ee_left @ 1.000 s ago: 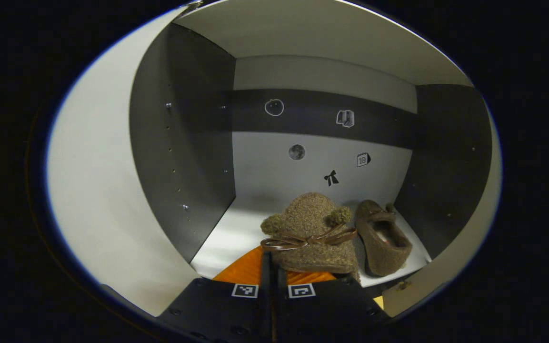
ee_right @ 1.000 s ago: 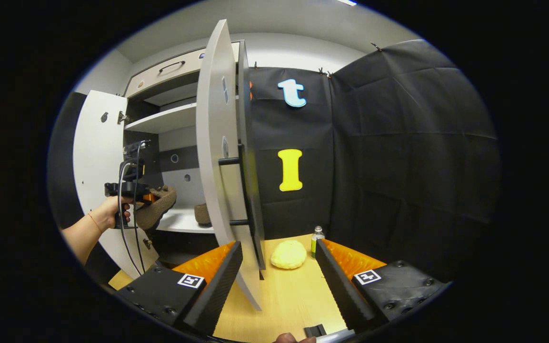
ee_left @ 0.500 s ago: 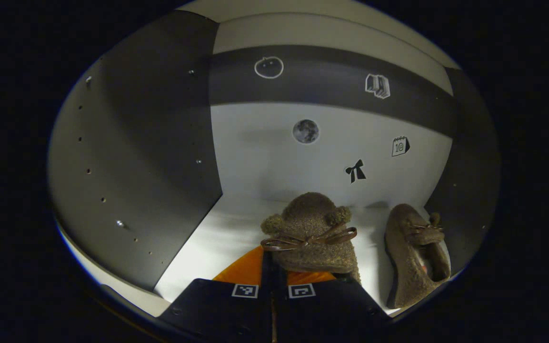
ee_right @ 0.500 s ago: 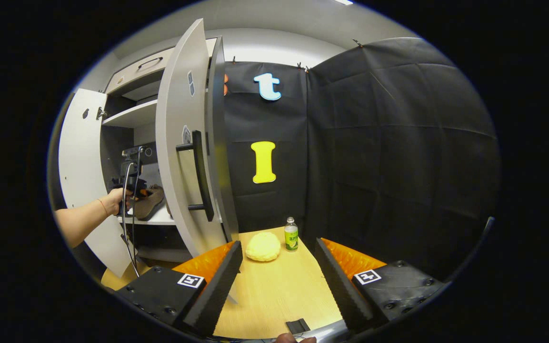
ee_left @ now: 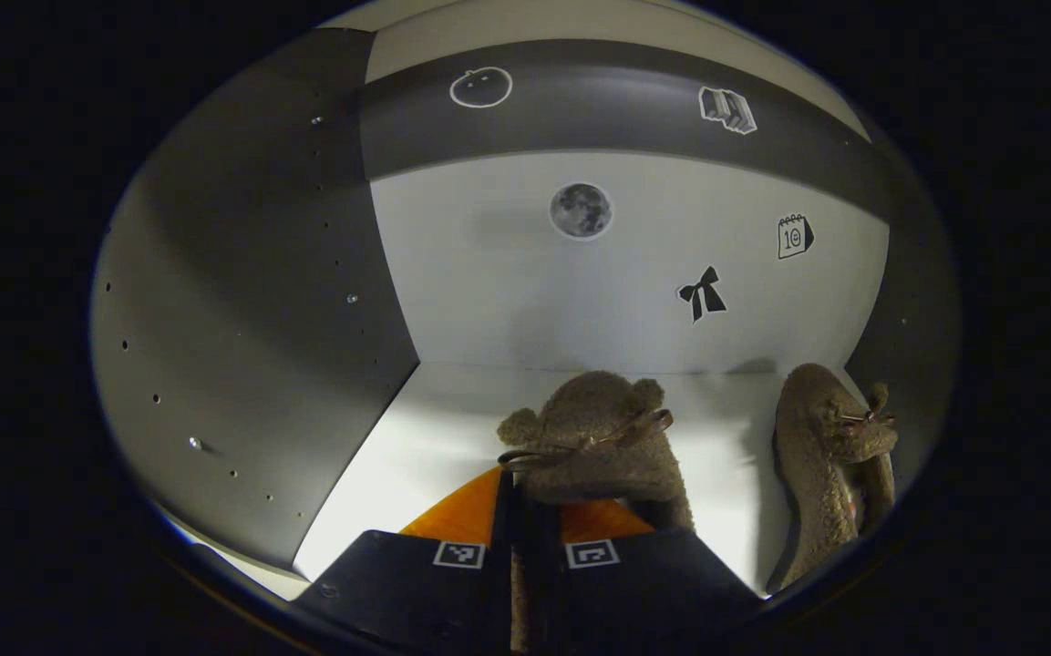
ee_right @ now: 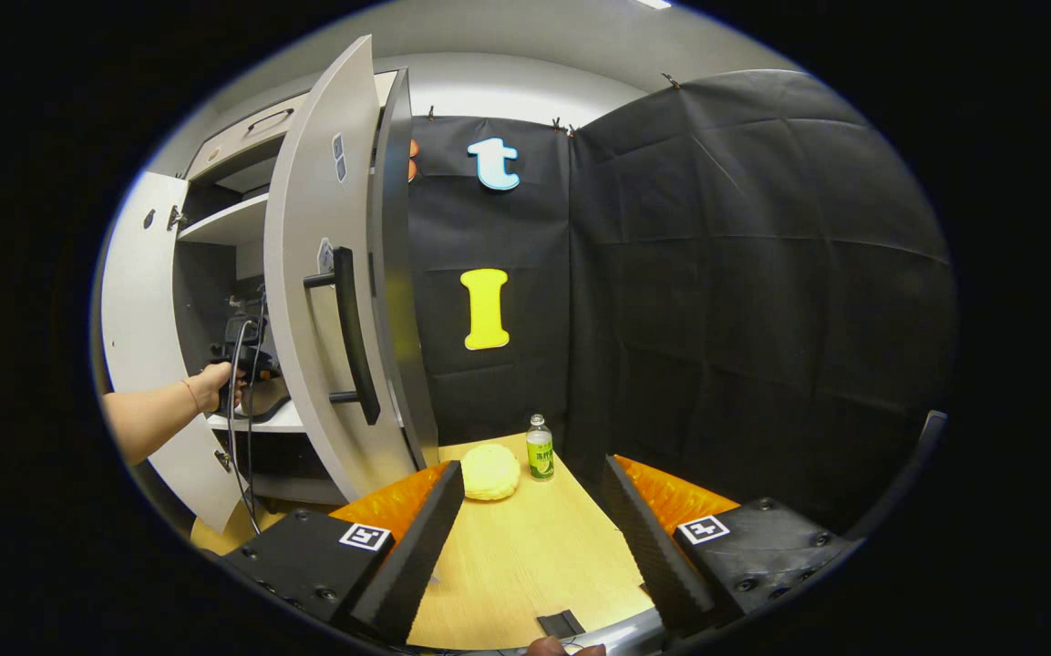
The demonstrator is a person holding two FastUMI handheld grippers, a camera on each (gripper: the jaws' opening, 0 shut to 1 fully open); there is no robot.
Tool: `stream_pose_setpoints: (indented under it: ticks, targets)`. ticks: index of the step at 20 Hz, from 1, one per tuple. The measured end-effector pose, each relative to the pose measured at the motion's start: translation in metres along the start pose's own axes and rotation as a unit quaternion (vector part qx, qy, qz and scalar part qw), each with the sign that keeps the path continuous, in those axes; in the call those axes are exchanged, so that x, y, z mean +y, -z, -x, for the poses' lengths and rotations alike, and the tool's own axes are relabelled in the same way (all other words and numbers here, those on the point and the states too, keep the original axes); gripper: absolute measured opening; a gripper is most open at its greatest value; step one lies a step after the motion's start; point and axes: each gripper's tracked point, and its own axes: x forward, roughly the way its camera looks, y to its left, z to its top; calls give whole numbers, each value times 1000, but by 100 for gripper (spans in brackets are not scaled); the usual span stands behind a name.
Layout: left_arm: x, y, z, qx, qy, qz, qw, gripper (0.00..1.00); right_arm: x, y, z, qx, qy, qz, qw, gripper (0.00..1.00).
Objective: Grab one shoe with the right hand and put it into the shoe cabinet, grab the other shoe with the left hand and put it into the shoe cabinet; then close the right door with the right hand and the left door with the left hand.
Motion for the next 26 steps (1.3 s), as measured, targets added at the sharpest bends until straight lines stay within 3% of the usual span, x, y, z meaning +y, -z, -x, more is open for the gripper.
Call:
stream_pose_setpoints:
  ticks: [4,6,9,10,14,17,22,24,26]
  targets:
    - [1,-1,22,-9,15,-1,1000,31,6,0,-1,0,-9,-5,1000,98]
    - [1,-3,39,-28,19,-4,999,46,7,1,-1,0,-14,-11,1000,98]
    - [-6,-9,71,-66,45,11,997,84,16,-3,-3,-3,-25,-20,999,98]
    - [-7,-11,83,-78,47,9,996,87,19,-4,-4,-3,-30,-23,999,98]
    - [3,-43,148,-199,31,-3,980,96,28,-13,-9,-15,-44,-22,999,98]
    - [-2,-54,213,-273,53,-11,961,96,34,-26,-14,-25,-54,-24,998,98]
    - [0,-38,314,-322,72,-1,944,98,51,-55,-27,-54,-69,-31,996,98]
    - [2,-22,346,-319,88,14,943,94,54,-61,-33,-62,-73,-30,995,98]
    - [10,-5,372,-317,89,8,944,96,60,-65,-40,-64,-79,-24,995,98]
